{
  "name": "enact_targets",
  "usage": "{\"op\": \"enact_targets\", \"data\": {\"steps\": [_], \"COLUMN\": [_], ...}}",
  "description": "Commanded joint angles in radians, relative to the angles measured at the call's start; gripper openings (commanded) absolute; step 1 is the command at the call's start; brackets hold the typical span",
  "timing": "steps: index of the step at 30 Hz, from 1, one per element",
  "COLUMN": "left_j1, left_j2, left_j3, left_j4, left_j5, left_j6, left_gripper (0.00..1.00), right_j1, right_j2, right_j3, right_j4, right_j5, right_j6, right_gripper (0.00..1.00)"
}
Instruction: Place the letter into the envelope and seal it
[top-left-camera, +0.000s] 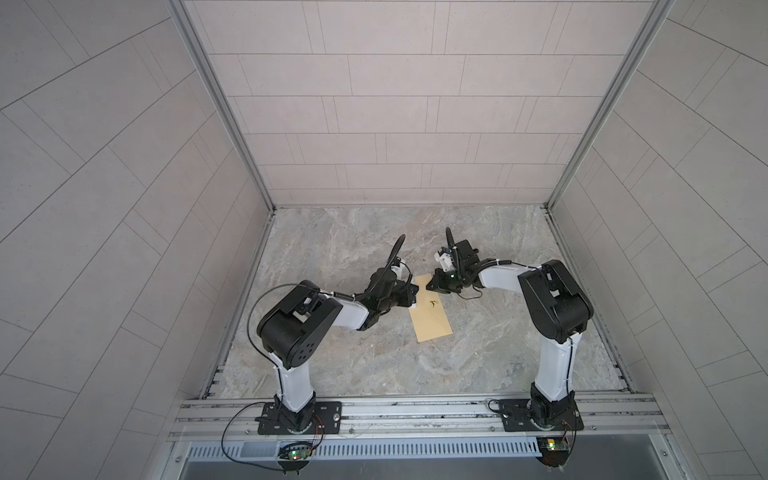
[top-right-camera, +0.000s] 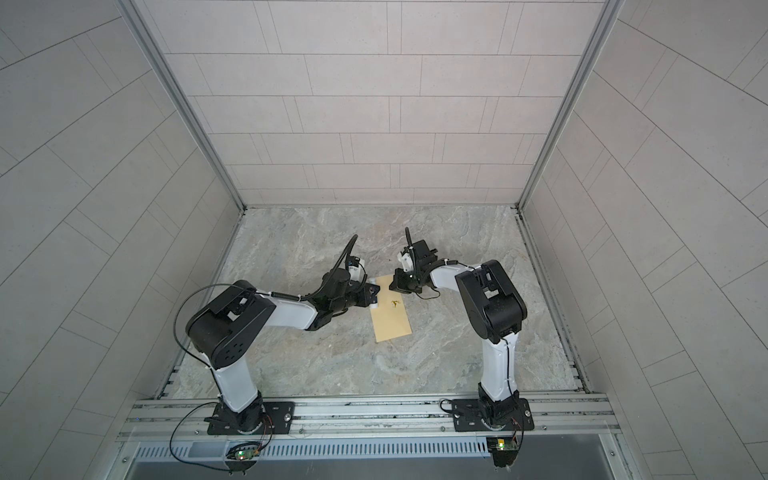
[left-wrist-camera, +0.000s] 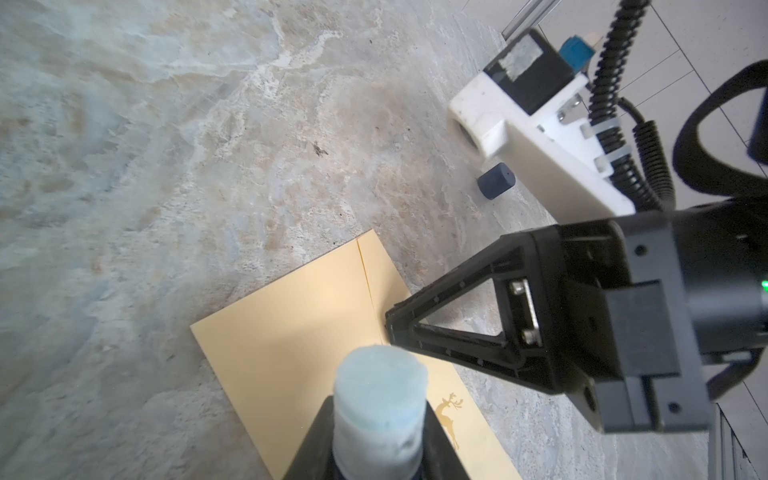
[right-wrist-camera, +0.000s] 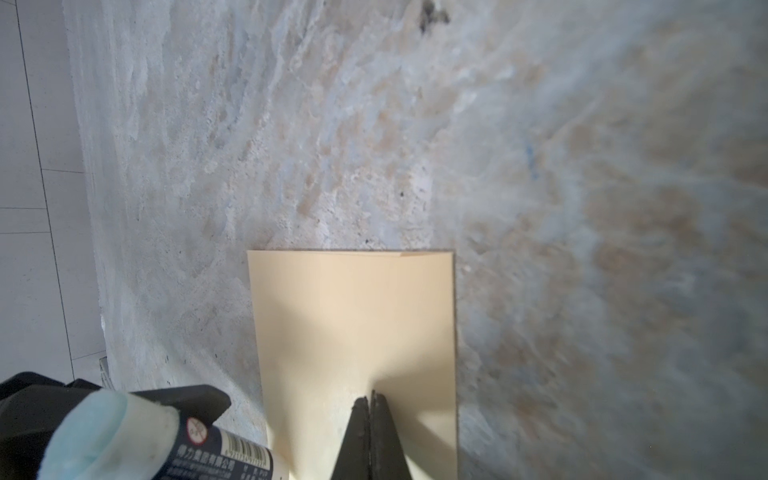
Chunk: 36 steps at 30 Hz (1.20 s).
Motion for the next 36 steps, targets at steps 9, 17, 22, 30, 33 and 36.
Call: {"op": "enact_targets", "data": {"steps": [9, 17, 22, 30, 33, 36], "left_j1": [0.006, 0.005, 0.006, 0.005, 0.006, 0.006], "left_j2": [0.011, 0.011, 0.010, 0.009, 0.010, 0.013], "left_j3": [-0.018, -0.020, -0.020, -0.022, -0.022, -0.020], "left_j4": [-0.018, -0.013, -0.014, -0.010, -0.010, -0.010], "left_j5": [-0.013, -0.010, -0.010, -0.012, -0.012, -0.012], "left_j6": [0.006, 0.000, 0.000, -0.002, -0.004, -0.004], "left_gripper": [0.00, 0.00, 0.00, 0.00, 0.00, 0.00], "right_j1": [0.073, 0.037, 0.003, 0.014, 0.030, 0.048], "right_j2": [-0.130, -0.044, 0.007, 0.014, -0.016, -0.053], "right_j3": [-0.186, -0.058, 0.012, 0.017, -0.037, -0.099], "right_j4": [-0.024, -0.061, -0.063, -0.060, -0.041, -0.014], "right_j5": [-0.002, 0.012, 0.019, 0.004, -0.004, -0.020], "right_j6": [-0.015, -0.024, -0.007, -0.012, -0.013, -0.006], "right_gripper": [0.00, 0.00, 0.00, 0.00, 0.00, 0.00]}}
